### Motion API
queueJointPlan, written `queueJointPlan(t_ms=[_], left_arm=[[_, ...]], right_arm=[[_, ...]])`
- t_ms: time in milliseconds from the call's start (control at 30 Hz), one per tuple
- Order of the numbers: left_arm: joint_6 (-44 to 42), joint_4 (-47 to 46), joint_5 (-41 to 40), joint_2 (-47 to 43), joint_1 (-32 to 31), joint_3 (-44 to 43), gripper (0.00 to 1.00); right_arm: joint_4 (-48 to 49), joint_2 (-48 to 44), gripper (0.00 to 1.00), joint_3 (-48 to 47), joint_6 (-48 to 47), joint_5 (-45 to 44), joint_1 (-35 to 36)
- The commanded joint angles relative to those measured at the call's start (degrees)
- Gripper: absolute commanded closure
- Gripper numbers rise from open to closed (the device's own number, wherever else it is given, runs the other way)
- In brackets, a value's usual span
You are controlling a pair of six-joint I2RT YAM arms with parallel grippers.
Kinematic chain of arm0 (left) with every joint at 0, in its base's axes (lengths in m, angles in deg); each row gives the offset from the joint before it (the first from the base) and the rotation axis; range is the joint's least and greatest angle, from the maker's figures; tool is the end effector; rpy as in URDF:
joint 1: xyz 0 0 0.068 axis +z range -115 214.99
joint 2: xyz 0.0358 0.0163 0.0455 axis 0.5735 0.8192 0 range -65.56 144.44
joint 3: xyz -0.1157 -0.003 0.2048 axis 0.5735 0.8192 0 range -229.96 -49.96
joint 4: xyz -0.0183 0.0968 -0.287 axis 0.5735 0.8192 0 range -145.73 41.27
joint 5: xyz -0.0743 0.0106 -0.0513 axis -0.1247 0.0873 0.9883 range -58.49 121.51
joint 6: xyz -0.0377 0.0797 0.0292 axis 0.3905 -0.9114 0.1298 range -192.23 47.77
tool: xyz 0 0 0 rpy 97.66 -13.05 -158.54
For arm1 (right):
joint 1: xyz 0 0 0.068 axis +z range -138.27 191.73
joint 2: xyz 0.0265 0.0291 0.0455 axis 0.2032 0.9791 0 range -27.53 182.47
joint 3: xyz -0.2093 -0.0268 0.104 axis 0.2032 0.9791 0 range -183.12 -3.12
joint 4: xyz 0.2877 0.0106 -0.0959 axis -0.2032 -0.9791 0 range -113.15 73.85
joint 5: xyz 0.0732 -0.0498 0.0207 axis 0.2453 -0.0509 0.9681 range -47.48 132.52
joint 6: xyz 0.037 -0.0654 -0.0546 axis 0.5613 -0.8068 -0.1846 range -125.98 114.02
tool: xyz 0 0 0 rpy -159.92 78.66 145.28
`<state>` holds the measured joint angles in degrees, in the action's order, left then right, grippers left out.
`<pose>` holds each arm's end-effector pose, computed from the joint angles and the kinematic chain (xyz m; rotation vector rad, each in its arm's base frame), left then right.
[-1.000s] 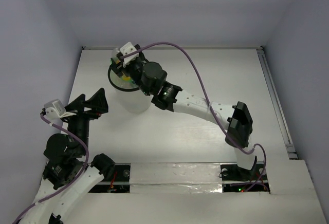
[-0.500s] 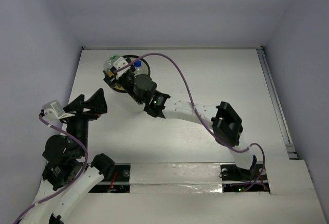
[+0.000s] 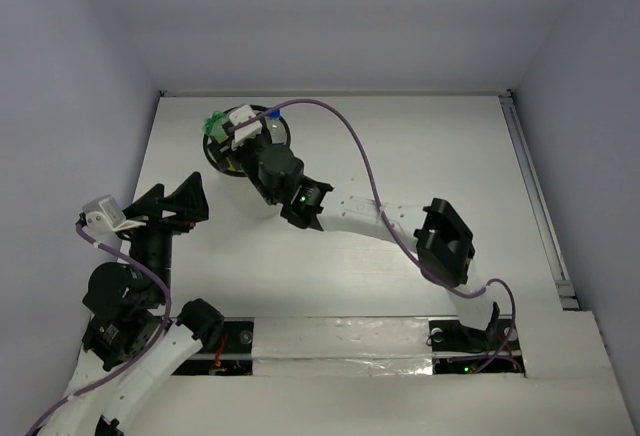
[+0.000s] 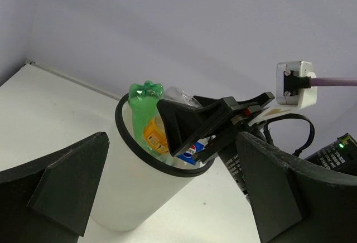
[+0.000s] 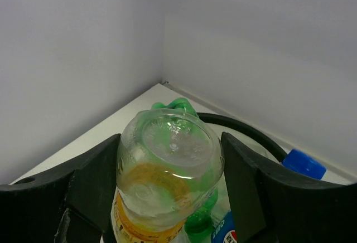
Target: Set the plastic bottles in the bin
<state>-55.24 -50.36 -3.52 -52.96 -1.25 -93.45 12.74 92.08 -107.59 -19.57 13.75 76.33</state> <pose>0.1465 -0.0480 0.4240 -0.3568 1.1701 -0.4687 0.2804 0.4970 0.3265 -0.4922 1.2819 0.4140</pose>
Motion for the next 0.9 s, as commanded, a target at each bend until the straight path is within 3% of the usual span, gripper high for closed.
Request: queueJointPlan(t_ms=[0, 200, 367, 467, 867], left_arm=[[-0.56, -2.64, -0.31, 0.41, 0.30, 0.15, 0.02], [-0.65, -2.47, -0.04, 1.20, 0.30, -0.02, 0.02], [-0.73, -2.29, -0.04, 1.90, 0.30, -0.20, 0.01], [-0.73, -2.20, -0.13, 1.73, 0.30, -0.28, 0.01], [-0.65, -1.94, -0.22, 2.87, 0.30, -0.46, 0.01]], right_arm=[[-6.02, -0.17, 0.37, -2.41, 2.94, -4.72, -0.17], [-8.84, 1.24, 0.31, -0.22, 8.22, -3.57, -0.17], [-11.56, -0.78, 0.09, -0.56, 13.31, -0.59, -1.22], [-15.17, -3.06, 0.02, -2.32, 17.17, 1.70, -1.23], [-18.25, -15.98, 0.00, -1.01, 20.79, 1.53, -2.28]])
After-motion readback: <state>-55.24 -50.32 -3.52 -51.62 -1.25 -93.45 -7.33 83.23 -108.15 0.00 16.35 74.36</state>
